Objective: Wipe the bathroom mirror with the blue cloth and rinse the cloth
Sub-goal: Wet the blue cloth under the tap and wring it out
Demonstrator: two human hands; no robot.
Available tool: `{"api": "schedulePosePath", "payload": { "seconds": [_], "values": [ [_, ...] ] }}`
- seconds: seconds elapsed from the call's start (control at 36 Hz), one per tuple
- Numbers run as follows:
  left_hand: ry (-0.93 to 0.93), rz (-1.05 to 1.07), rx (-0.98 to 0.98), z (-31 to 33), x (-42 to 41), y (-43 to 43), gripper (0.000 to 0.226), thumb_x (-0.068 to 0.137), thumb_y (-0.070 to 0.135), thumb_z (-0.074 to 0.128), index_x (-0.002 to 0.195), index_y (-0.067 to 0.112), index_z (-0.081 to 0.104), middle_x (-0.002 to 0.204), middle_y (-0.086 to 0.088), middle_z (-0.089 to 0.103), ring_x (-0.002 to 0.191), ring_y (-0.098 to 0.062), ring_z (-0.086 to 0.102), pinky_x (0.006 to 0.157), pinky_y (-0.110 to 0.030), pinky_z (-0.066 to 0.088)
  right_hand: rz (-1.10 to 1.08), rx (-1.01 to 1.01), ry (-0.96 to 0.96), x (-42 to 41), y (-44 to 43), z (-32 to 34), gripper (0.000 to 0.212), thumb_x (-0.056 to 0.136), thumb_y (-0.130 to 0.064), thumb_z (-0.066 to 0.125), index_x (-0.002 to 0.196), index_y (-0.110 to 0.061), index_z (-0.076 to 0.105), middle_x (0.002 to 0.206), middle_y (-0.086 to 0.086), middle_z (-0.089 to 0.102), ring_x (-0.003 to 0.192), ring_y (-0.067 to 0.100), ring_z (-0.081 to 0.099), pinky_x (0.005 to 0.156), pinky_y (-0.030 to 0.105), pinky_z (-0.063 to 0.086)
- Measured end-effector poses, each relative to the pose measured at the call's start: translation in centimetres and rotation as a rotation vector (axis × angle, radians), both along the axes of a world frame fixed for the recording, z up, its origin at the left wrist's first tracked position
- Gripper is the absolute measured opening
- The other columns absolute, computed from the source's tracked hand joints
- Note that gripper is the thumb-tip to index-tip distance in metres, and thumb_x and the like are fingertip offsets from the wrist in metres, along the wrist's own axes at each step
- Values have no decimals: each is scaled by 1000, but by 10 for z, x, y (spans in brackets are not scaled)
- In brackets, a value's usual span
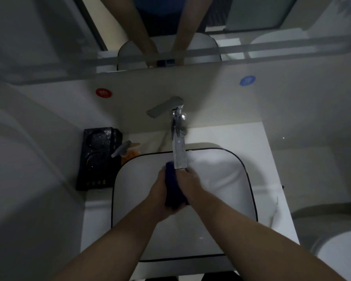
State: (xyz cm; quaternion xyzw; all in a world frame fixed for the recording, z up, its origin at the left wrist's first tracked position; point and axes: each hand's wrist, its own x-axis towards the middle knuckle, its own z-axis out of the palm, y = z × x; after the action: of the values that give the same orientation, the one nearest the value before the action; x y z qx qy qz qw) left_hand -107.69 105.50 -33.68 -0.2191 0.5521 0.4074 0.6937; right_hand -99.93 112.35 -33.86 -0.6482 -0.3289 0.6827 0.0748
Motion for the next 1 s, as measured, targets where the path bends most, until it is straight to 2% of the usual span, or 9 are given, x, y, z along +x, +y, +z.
{"api": "schedulePosePath", "payload": {
  "seconds": [0.11, 0.22, 0.28, 0.36, 0.44, 0.58, 0.78, 0.89, 1.0],
  "values": [
    [397, -159, -9, -1, 11, 19, 47, 96, 50, 71, 125, 12, 69, 111, -17, 77, 91, -35, 78, 70, -43, 66, -44, -51, 4, 26, 17, -2, 31, 89, -50, 64, 89, -21, 75, 103, 13, 78, 104, 36, 73, 99, 46, 59],
    [963, -500, 50, 6, 21, 31, 16, 100, 32, 62, 105, 17, 59, 101, -9, 69, 80, -19, 67, 64, -31, 57, -42, -448, 249, 49, 17, 0, 72, 84, -75, 58, 125, -19, 78, 127, 18, 75, 116, 40, 68, 102, 53, 52],
    [1004, -524, 135, 5, 21, 32, 24, 99, 41, 64, 105, 17, 63, 100, -11, 71, 82, -21, 71, 65, -33, 62, -49, -475, 344, 52, 17, 4, 84, 87, -86, 52, 132, -19, 76, 130, 17, 72, 121, 38, 63, 102, 47, 46],
    [1024, -733, 181, 11, 18, 27, 35, 109, 38, 53, 117, 7, 69, 104, -12, 74, 89, -24, 74, 58, -16, 51, -94, -407, 340, 52, 16, 14, 61, 104, -65, 49, 99, -18, 87, 105, 13, 80, 98, 33, 76, 92, 42, 58],
    [1055, -913, 158, 8, 8, 16, 30, 108, 20, 47, 125, 13, 70, 122, -8, 72, 103, -23, 67, 82, -26, 48, -95, -359, 220, 52, 9, 9, 46, 107, -45, 52, 94, -6, 73, 84, 15, 74, 84, 31, 71, 85, 42, 60],
    [978, -628, 87, 27, -8, 6, 32, 106, 10, 47, 126, 14, 73, 129, -4, 69, 116, -21, 65, 99, -31, 52, -89, -283, 96, 41, 2, -11, 20, 100, -31, 65, 101, -13, 71, 94, 13, 75, 83, 29, 73, 79, 41, 61],
    [1111, 35, 237, 94, -29, 38, 28, 114, 27, 41, 101, 21, 65, 89, -6, 69, 81, -21, 64, 66, -31, 49, -79, -151, 37, 30, 4, -18, 22, 104, -37, 64, 115, -20, 74, 116, 11, 75, 108, 27, 69, 96, 44, 58],
    [1104, -53, 304, 131, -57, 82, 43, 113, 55, 35, 106, 21, 60, 80, -4, 62, 57, -16, 54, 51, -27, 44, 40, -166, -64, 36, 6, -18, 27, 99, -49, 68, 118, -30, 71, 108, 6, 74, 103, 31, 72, 100, 56, 60],
    [1146, -292, 230, 145, -74, 107, 44, 115, 46, 35, 121, 12, 62, 85, -7, 61, 61, -19, 55, 52, -29, 49, 90, -218, -91, 37, 10, -11, 31, 101, -54, 64, 120, -30, 63, 109, 6, 69, 98, 31, 68, 101, 57, 58]
  ]
}}
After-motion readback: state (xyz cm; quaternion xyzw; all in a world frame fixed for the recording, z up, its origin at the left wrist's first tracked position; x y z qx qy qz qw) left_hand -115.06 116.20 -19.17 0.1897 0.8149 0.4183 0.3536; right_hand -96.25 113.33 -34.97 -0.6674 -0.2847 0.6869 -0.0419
